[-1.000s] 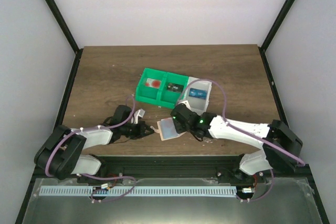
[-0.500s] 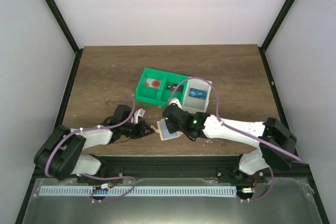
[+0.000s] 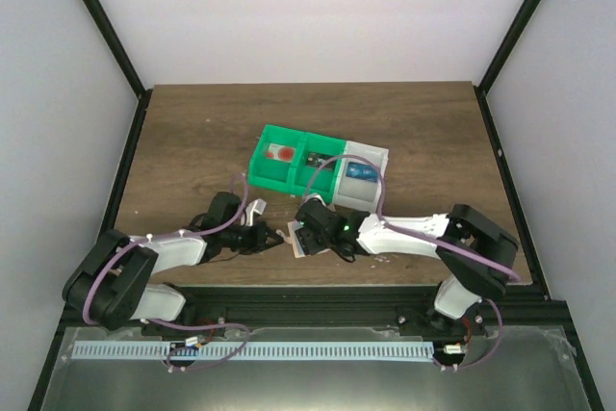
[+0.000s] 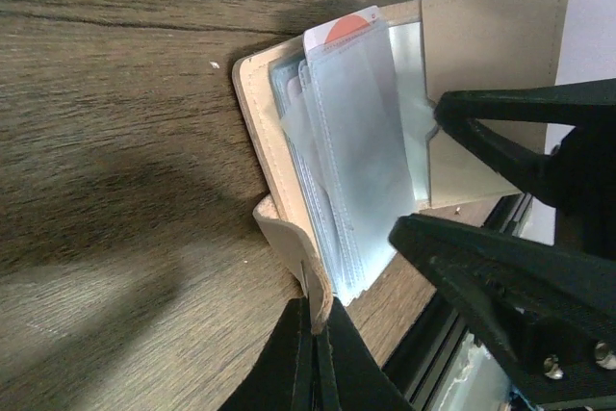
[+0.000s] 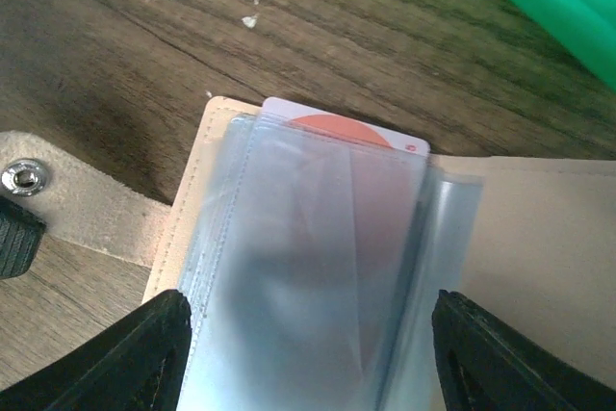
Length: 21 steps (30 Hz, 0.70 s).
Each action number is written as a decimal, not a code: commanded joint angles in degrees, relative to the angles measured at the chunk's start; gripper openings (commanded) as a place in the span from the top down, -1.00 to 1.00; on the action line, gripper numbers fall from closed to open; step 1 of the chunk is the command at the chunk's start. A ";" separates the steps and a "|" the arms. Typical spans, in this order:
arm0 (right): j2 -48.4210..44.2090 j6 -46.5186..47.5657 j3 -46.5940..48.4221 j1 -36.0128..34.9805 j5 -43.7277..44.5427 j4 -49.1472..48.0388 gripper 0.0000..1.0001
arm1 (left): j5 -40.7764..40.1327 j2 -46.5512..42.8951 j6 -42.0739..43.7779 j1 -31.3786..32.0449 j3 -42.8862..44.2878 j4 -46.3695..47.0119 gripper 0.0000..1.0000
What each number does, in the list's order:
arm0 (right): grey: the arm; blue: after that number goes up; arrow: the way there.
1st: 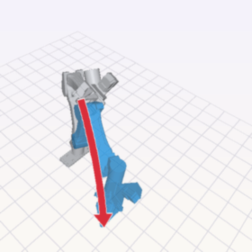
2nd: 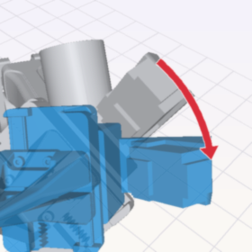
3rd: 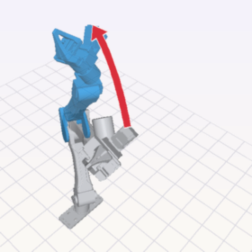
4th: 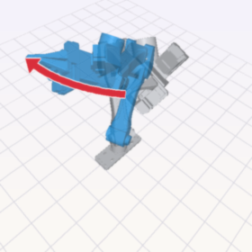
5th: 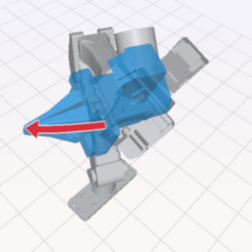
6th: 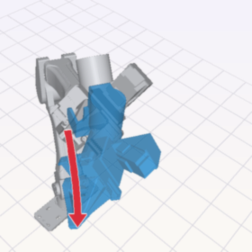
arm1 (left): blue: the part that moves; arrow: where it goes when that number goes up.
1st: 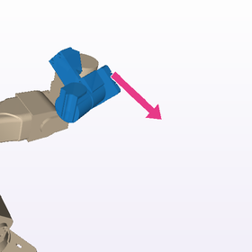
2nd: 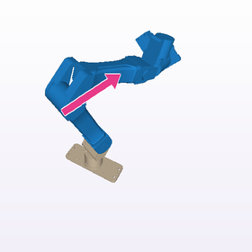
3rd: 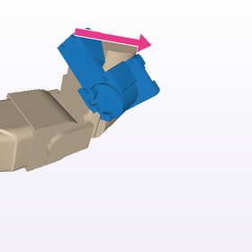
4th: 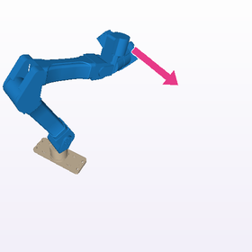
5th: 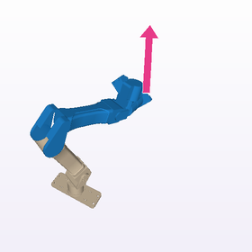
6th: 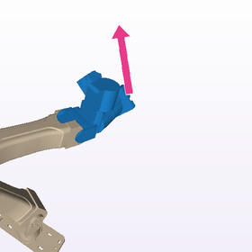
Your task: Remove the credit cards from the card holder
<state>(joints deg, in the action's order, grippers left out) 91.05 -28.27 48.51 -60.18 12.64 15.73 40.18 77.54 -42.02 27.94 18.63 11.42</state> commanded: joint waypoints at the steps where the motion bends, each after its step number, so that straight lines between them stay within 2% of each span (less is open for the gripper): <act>1: 2.10 0.07 -0.95 0.20 -2.19 -3.54 -0.41 | 0.77 0.43 -0.08 0.00 -0.74 2.37 1.00; 7: 4.14 0.04 -1.05 0.16 -1.53 -4.40 -0.36 | 0.76 0.56 0.10 0.00 -1.24 2.56 1.00; 21: 4.26 -0.81 -2.16 0.15 1.37 -4.35 -0.05 | 0.42 0.60 0.42 -0.01 -1.34 2.43 1.00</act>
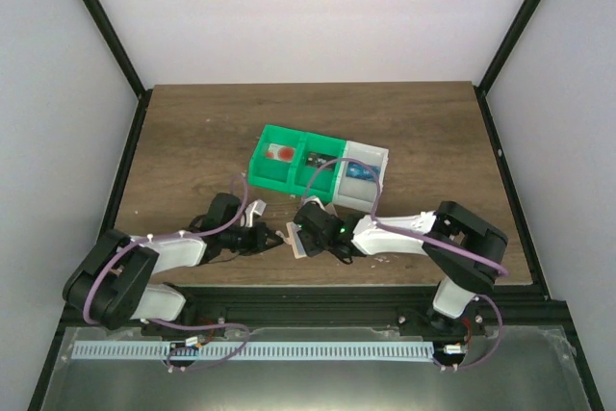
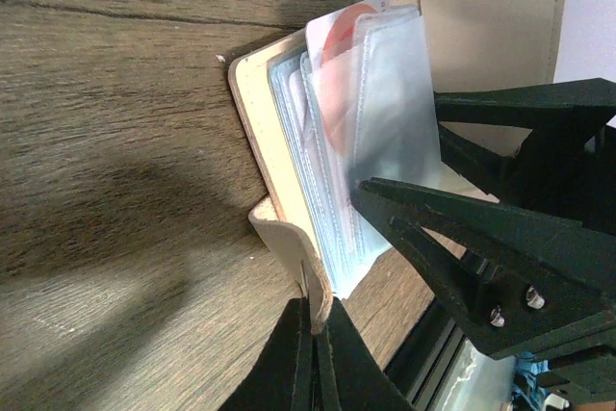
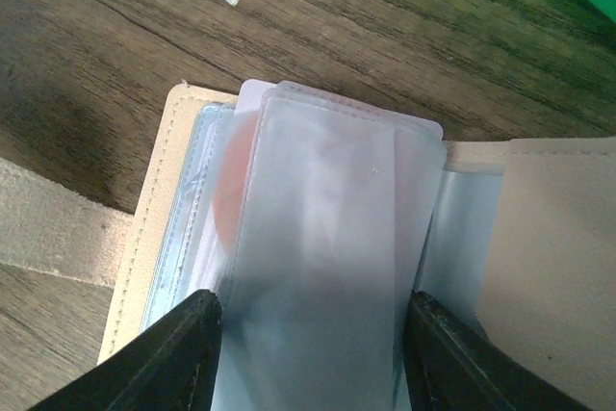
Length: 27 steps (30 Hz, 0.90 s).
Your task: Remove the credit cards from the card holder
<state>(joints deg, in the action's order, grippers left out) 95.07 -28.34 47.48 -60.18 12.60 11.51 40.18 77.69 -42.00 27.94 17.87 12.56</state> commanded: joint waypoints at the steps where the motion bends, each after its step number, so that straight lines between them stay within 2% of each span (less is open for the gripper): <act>1: 0.13 -0.83 -1.28 0.22 1.30 -0.33 -0.02 | 0.38 0.37 0.39 -0.02 -0.60 1.20 1.00; 13: -4.16 -2.33 -6.16 2.94 -4.75 -6.84 0.20 | -7.46 -2.86 1.86 0.00 3.63 -7.55 1.00; 19: -4.63 -3.27 -8.25 3.67 -8.33 -10.89 0.24 | -12.95 -8.39 0.53 0.05 8.59 -13.40 0.57; 23: -4.91 -3.64 -9.28 4.00 -9.48 -12.45 0.24 | -11.99 -10.86 -2.23 0.58 11.44 -11.67 0.37; 27: -5.37 -4.07 -10.53 4.28 -10.79 -14.20 0.25 | -10.84 -8.94 -4.89 3.12 12.67 -7.94 0.18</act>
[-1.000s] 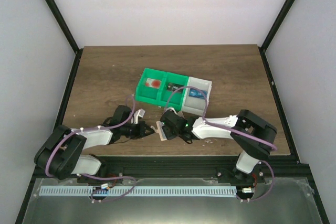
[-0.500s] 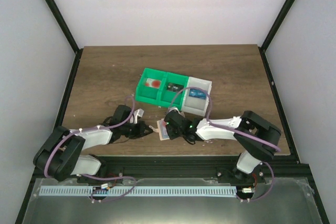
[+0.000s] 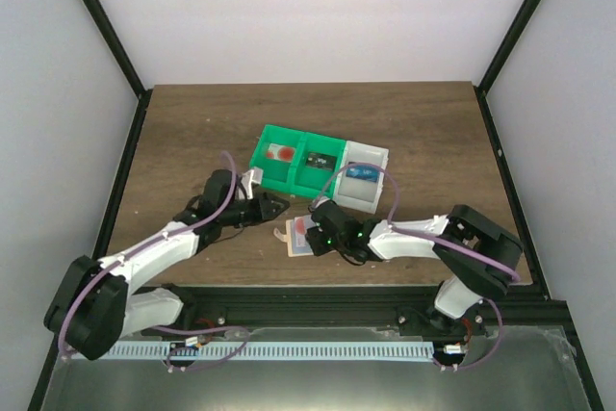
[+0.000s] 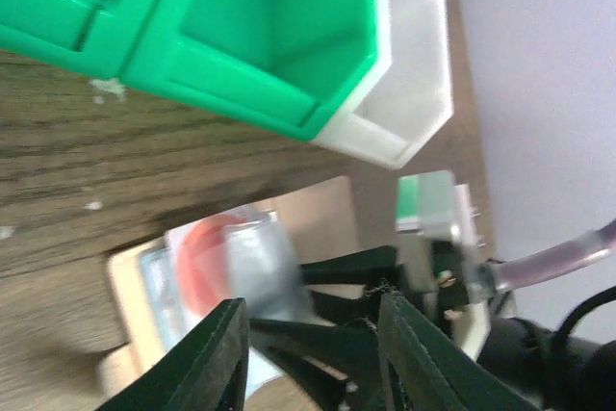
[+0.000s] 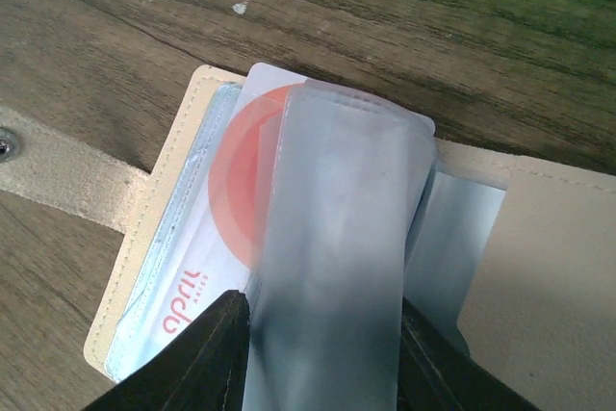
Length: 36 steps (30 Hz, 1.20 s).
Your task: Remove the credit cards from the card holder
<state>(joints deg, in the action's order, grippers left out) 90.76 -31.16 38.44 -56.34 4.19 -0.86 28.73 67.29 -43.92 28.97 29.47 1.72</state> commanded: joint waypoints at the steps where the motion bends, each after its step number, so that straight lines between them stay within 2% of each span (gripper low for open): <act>1: -1.15 -1.35 -1.78 0.51 -2.61 -2.20 0.25 | 1.15 2.61 -3.72 2.64 0.80 4.65 0.15; 9: -1.46 -1.48 -3.10 1.05 -3.66 -3.95 0.24 | 2.60 12.01 -11.55 4.64 -3.33 22.38 -0.06; 17: -1.82 -1.19 -3.28 1.23 -3.93 -4.34 0.24 | 3.47 20.08 -13.35 5.04 -0.90 29.76 -0.11; 36: -1.82 -1.10 -3.37 1.23 -3.24 -4.66 0.24 | 2.52 30.22 -13.83 5.74 0.00 36.14 -0.13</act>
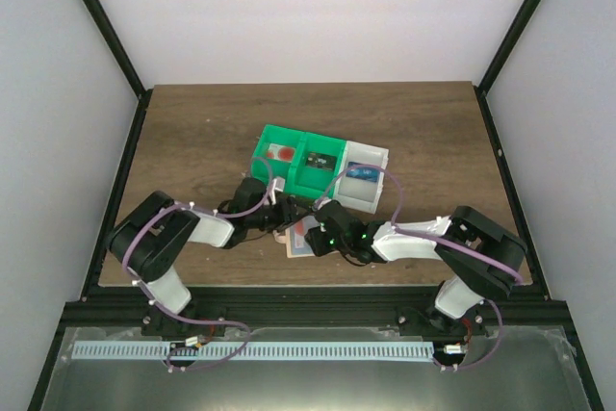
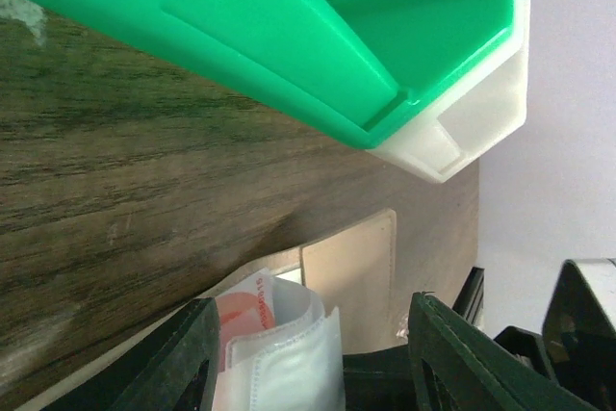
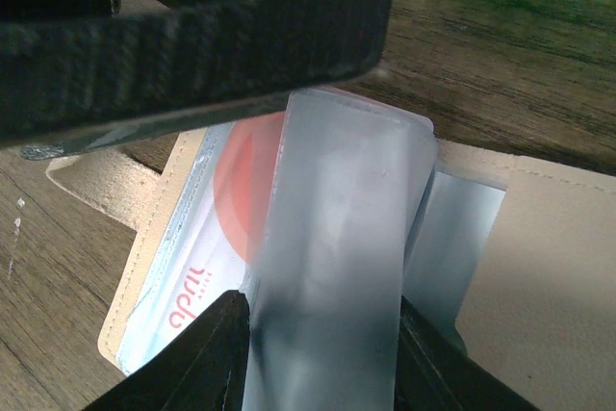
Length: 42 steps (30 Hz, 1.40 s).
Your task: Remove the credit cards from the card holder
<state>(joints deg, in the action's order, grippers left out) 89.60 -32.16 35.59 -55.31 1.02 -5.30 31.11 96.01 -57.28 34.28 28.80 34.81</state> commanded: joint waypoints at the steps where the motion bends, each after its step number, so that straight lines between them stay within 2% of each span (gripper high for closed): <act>1: -0.58 -0.09 -0.53 0.20 -0.05 -0.24 0.24 | 0.24 1.81 -0.67 0.51 0.65 2.99 -0.12; 9: -0.63 -0.14 -0.73 0.28 0.86 -0.22 0.22 | 2.15 -0.50 -5.49 1.11 -2.48 6.70 -0.12; 12: -1.47 -0.26 -0.68 0.27 1.53 -0.09 0.03 | 3.66 -1.40 -8.36 1.60 -3.72 8.72 -0.12; 18: -5.51 -0.03 -0.57 0.23 3.55 1.31 -0.17 | 4.83 -2.52 -11.42 2.21 -5.93 12.70 -0.12; 24: -11.48 -0.10 -0.94 0.27 4.96 4.30 -0.47 | 5.09 -1.97 -11.91 2.67 -4.78 13.79 -0.13; 28: -18.28 -0.05 -1.05 0.22 7.75 8.86 -0.49 | 4.96 -0.87 -12.67 4.12 -3.21 14.91 -0.13; 30: -21.98 0.14 -1.24 0.25 8.51 10.48 -0.44 | 4.55 -0.02 -12.71 5.30 -1.72 14.55 -0.13; 35: -28.37 0.69 -2.34 0.21 6.37 11.05 -0.13 | 4.96 3.20 -13.52 7.30 1.76 14.65 -0.13; 37: -29.17 0.68 -3.27 0.20 4.30 9.81 0.09 | 4.52 3.35 -13.48 7.29 1.75 15.07 -0.14; 39: -28.92 0.44 -4.12 0.13 2.77 8.59 0.47 | 3.96 3.31 -12.47 7.35 2.27 13.01 -0.14; 42: -26.81 0.26 -4.58 -0.15 1.55 7.03 0.71 | 2.80 2.66 -9.86 7.34 3.24 8.51 -0.13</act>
<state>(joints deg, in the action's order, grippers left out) 61.04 -31.77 31.79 -55.31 4.86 4.16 35.05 98.74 -70.26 41.32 30.46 47.00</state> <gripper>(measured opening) 0.199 0.567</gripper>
